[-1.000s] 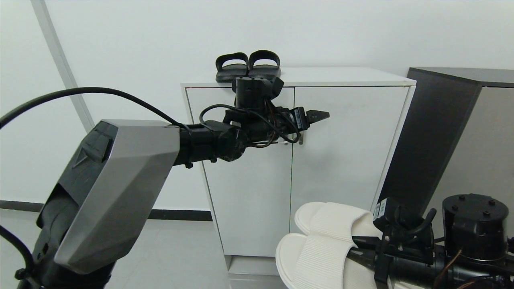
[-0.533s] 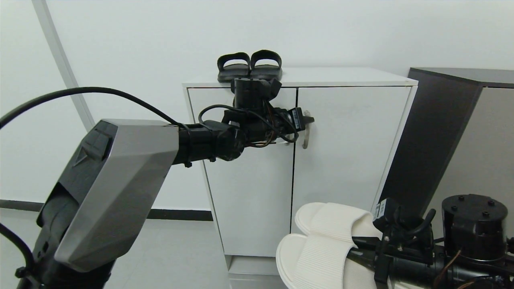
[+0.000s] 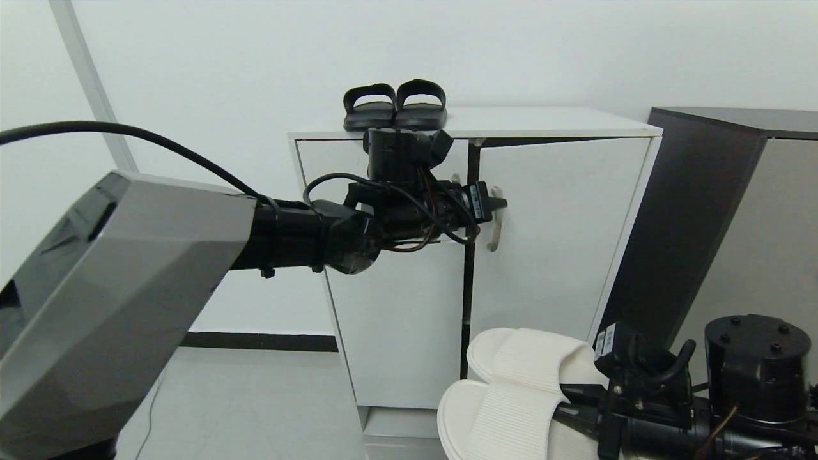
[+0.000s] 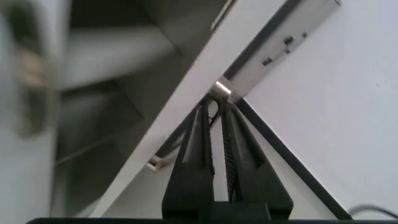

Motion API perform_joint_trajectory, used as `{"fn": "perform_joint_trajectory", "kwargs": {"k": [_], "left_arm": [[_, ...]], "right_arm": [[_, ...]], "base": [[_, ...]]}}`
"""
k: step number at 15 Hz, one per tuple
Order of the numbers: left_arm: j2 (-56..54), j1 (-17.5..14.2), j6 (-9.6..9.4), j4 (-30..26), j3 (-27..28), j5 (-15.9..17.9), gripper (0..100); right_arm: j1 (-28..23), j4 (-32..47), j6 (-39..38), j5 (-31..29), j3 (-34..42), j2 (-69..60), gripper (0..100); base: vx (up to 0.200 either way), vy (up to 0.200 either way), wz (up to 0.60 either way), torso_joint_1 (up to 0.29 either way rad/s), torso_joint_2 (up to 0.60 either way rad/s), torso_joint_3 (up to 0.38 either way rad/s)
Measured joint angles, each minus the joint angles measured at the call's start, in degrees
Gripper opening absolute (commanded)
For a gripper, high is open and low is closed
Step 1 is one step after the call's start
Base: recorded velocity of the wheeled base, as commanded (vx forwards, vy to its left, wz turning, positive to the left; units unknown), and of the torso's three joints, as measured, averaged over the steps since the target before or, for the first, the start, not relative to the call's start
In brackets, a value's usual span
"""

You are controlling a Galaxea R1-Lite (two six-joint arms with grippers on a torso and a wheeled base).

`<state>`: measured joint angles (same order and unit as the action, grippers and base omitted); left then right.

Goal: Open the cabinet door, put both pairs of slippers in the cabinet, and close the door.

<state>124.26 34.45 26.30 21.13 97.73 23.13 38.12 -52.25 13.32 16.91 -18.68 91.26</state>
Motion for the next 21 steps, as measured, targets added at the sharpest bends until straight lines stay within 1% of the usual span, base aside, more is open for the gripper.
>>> {"fn": "perform_joint_trajectory", "kwargs": {"k": [3,6,8,10,13,14,16,17,19,21], "left_arm": [[-5.83,0.79,0.39,4.92,-10.52,-0.06,0],[-11.33,0.99,0.8,5.85,-16.92,-0.11,0],[-13.26,0.44,0.9,5.94,-18.27,0.29,0],[-13.12,-0.63,1.69,5.97,-17.23,0.4,0],[-9.13,-1.82,5.95,8.16,-11.11,0.4,0],[-7.5,-2.01,6.44,8.33,-8.75,0.4,0],[-3.89,-2.27,6.77,8.27,-3.96,0.33,0],[-2.49,-2.21,6.81,8.2,-2.56,0.09,0],[-1.0,-1.55,6.83,8.22,-1.89,-0.57,0],[-1.49,-0.88,6.77,8.81,-4.16,-1.67,0]], "right_arm": [[0.11,0.06,-0.05,0.0,0.1,-0.57,0],[0.3,0.05,0.02,0.02,0.11,-0.88,0],[0.74,0.06,0.02,0.02,0.13,-1.07,0],[1.04,0.06,0.09,0.04,0.32,-1.23,0],[1.76,0.13,0.02,0.02,0.63,-1.35,0],[2.17,0.16,-0.05,-0.02,0.79,-1.44,0],[2.86,0.22,0.0,-0.05,0.96,-1.55,0],[3.0,0.22,0.0,-0.05,0.96,-1.6,0],[3.13,0.33,0.02,-0.09,1.01,-1.6,0],[3.5,0.35,0.02,-0.13,1.1,-1.6,0]], "base": [[0.0,0.0,0.0,0.0,0.0,0.0],[0.0,0.0,0.0,0.0,0.0,0.0],[0.0,0.0,0.0,0.0,0.0,0.0],[0.0,0.0,0.0,0.0,0.0,0.0],[0.0,0.0,0.0,0.0,0.0,0.0],[0.0,0.0,0.0,0.0,0.0,0.0],[0.0,0.0,0.0,0.0,0.0,0.0],[0.0,0.0,0.0,0.0,0.0,0.0],[-0.2,0.0,0.0,0.0,0.0,0.0],[-0.2,0.0,0.0,0.0,0.0,0.005]]}}
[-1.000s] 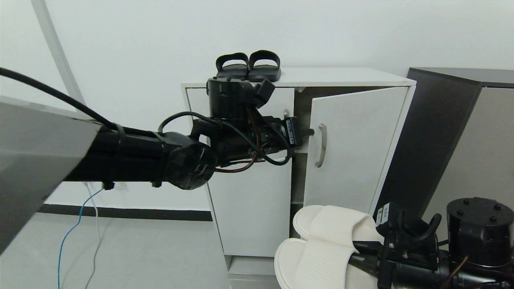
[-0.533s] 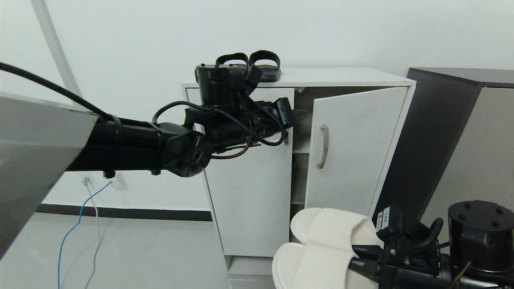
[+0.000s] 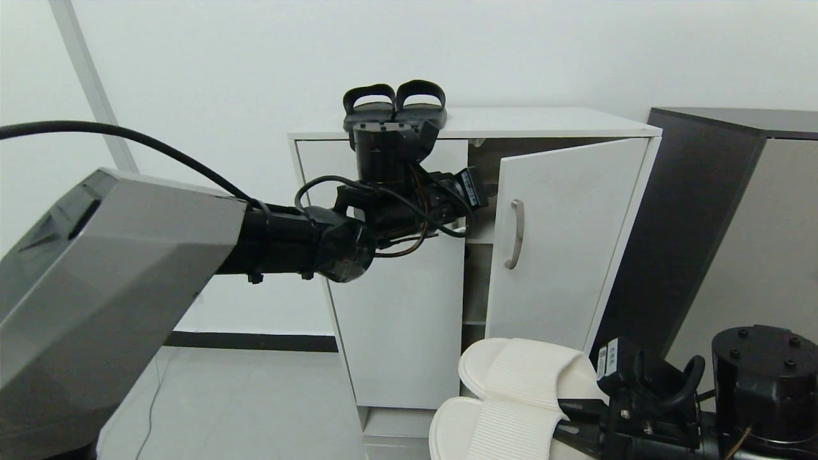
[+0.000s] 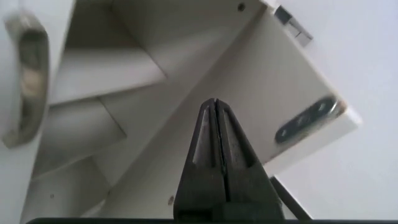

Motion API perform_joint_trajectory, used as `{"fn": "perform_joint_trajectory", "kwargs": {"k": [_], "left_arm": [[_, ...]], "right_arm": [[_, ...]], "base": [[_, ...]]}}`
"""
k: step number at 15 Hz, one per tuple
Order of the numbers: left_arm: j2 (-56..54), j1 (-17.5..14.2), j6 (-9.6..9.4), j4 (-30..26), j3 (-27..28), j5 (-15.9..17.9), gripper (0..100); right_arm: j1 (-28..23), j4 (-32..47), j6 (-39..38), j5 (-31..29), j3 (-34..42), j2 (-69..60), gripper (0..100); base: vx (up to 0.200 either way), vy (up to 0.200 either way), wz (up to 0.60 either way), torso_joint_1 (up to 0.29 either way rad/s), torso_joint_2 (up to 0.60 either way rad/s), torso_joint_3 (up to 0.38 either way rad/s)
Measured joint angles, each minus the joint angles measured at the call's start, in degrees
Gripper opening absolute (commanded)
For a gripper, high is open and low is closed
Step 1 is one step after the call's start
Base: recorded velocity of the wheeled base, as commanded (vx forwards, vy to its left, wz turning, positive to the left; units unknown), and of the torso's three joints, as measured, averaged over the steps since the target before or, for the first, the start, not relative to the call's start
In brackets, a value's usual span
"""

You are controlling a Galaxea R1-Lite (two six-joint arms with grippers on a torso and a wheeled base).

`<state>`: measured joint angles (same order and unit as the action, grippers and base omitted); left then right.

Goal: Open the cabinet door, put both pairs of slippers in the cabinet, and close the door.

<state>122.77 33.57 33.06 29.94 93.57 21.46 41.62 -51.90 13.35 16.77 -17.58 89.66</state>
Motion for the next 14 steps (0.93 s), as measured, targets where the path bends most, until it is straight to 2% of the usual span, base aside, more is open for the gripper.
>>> {"fn": "perform_joint_trajectory", "kwargs": {"k": [5,6,10,12,14], "left_arm": [[-7.34,4.68,-0.13,5.89,-12.4,-0.13,0],[-8.8,5.34,-0.27,6.16,-14.17,-0.13,0],[-13.73,4.22,-2.11,7.58,-19.52,-0.39,0],[-18.31,2.91,-3.28,7.96,-24.48,-0.33,0],[-25.22,0.63,-6.41,7.8,-32.7,-0.44,0]], "right_arm": [[0.35,0.0,0.0,0.02,0.02,0.0,0],[0.28,0.0,-0.02,-0.02,0.02,0.0,0],[-0.61,-0.18,-0.13,-0.02,-0.17,0.33,0],[-2.1,-0.35,-0.18,0.0,-0.57,0.77,0],[-3.83,-0.41,-0.27,0.09,-1.21,1.49,0]], "base": [[-0.2,0.0,0.0,0.001,0.0,0.004],[0.0,0.0,0.0,0.0,0.0,0.0],[0.0,0.0,0.0,0.0,0.0,0.0],[0.0,0.0,0.0,0.0,0.0,0.0],[0.0,0.0,0.0,0.0,0.0,0.0]]}}
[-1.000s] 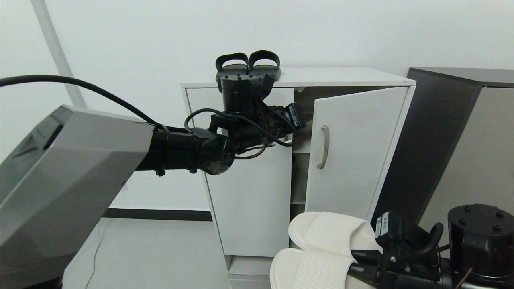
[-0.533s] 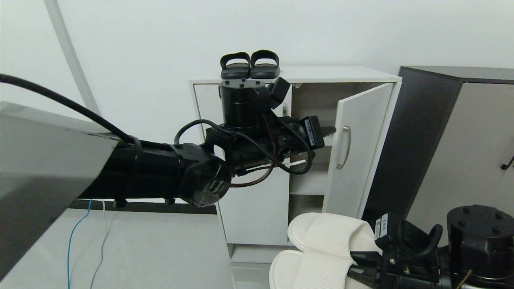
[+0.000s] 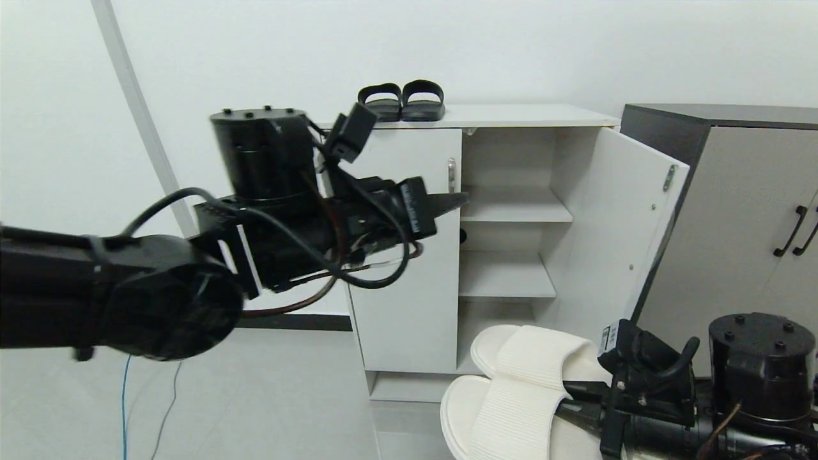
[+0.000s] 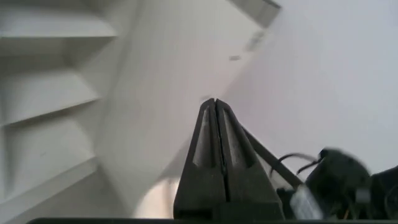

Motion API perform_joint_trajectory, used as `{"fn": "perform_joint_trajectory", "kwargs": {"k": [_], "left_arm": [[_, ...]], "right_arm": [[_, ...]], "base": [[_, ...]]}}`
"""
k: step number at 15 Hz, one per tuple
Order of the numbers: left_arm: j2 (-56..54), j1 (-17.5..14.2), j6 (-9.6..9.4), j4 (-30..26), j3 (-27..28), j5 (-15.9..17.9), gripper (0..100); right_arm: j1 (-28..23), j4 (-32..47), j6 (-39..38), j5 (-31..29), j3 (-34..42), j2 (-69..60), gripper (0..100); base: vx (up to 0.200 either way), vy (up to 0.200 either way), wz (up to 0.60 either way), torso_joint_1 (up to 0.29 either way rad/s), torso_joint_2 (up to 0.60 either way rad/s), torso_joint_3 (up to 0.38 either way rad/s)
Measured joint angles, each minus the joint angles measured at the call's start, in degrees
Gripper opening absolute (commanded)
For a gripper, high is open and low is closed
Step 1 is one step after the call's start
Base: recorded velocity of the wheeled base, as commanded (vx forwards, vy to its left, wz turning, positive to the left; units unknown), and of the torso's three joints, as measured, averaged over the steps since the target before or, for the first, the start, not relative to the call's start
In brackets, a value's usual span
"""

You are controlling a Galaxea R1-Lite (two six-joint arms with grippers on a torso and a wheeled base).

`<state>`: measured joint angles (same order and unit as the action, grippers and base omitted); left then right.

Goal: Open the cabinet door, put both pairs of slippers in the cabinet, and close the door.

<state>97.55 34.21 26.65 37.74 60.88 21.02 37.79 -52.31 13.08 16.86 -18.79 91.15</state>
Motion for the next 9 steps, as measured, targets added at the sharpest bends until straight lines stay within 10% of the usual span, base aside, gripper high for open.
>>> {"fn": "perform_joint_trajectory", "kwargs": {"k": [3,9], "left_arm": [[-14.58,-2.86,-6.29,-1.61,-16.23,-4.18,0],[-46.64,-6.97,-14.71,-18.4,-34.62,-23.91,0]], "right_arm": [[-1.46,0.01,-0.09,0.07,-0.63,1.0,0],[-1.69,0.04,-0.11,0.07,-0.83,1.46,0]], "base": [[0.0,0.0,0.0,0.0,0.0,0.0],[0.0,0.0,0.0,0.0,0.0,0.0]]}}
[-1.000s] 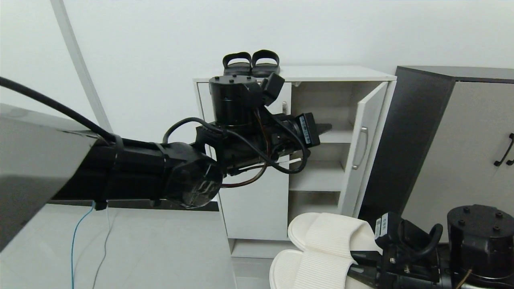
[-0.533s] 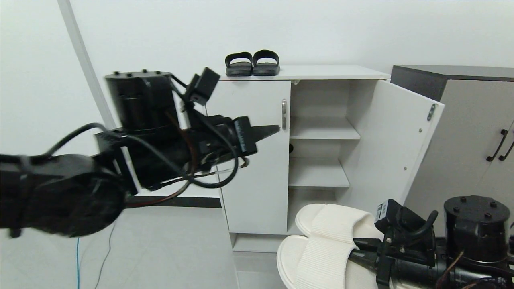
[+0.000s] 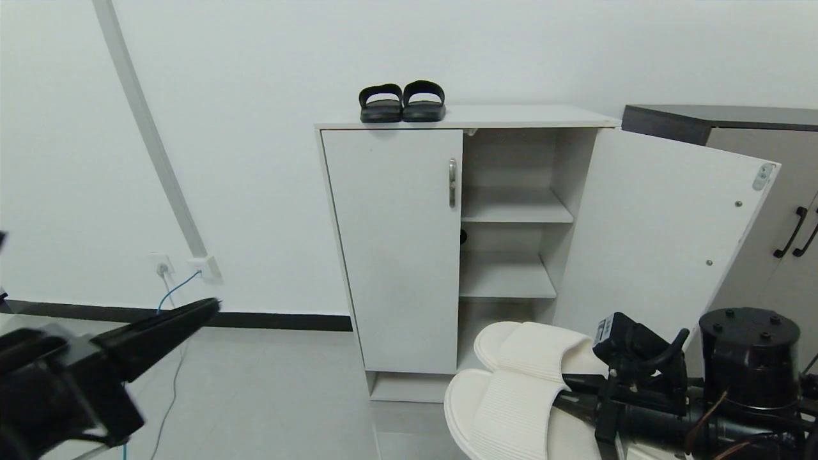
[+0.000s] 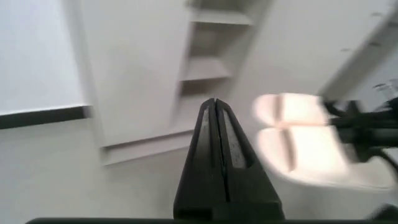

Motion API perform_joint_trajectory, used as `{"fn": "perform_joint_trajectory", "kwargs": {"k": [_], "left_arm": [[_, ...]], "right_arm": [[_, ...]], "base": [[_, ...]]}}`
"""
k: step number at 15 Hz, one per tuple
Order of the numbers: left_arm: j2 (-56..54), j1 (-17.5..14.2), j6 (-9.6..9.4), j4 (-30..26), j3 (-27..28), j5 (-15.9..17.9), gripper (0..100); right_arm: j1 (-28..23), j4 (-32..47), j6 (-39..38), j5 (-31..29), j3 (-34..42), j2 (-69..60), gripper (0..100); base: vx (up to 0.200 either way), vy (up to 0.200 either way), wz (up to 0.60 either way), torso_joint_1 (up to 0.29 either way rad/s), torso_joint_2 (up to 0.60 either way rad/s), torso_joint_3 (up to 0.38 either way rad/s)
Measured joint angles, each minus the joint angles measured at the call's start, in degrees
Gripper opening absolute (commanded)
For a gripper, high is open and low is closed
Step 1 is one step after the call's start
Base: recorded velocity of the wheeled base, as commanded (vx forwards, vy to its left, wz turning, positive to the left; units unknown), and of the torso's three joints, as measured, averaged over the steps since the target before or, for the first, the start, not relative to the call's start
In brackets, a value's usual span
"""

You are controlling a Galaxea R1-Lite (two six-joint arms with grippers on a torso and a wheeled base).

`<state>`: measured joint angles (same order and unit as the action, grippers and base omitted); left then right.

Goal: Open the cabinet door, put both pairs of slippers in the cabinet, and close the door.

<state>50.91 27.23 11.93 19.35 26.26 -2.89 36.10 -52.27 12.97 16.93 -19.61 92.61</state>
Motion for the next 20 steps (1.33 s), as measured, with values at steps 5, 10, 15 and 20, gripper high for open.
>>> {"fn": "perform_joint_trajectory", "kwargs": {"k": [5,10,15,20], "left_arm": [[-23.04,-19.53,-5.78,-8.75,-11.96,-7.78,0],[-41.84,-28.05,-8.14,-13.03,-24.03,-8.06,0],[-49.9,-27.34,-12.86,-19.42,-26.08,3.11,0],[-50.96,-27.31,-13.06,-19.48,-26.23,4.12,0]], "right_arm": [[0.04,0.0,0.09,0.01,0.27,-0.28,0],[-0.02,-0.02,0.09,-0.02,0.22,-0.37,0],[0.21,0.0,0.09,-0.05,0.11,-0.3,0],[2.49,0.11,-6.22,-8.24,-2.4,1.01,0]], "base": [[0.0,0.0,0.0,0.0,0.0,0.0],[0.0,0.0,0.0,0.0,0.0,0.0],[0.0,0.0,0.0,0.0,0.0,0.0],[0.0,0.0,0.0,0.0,0.0,0.0]]}}
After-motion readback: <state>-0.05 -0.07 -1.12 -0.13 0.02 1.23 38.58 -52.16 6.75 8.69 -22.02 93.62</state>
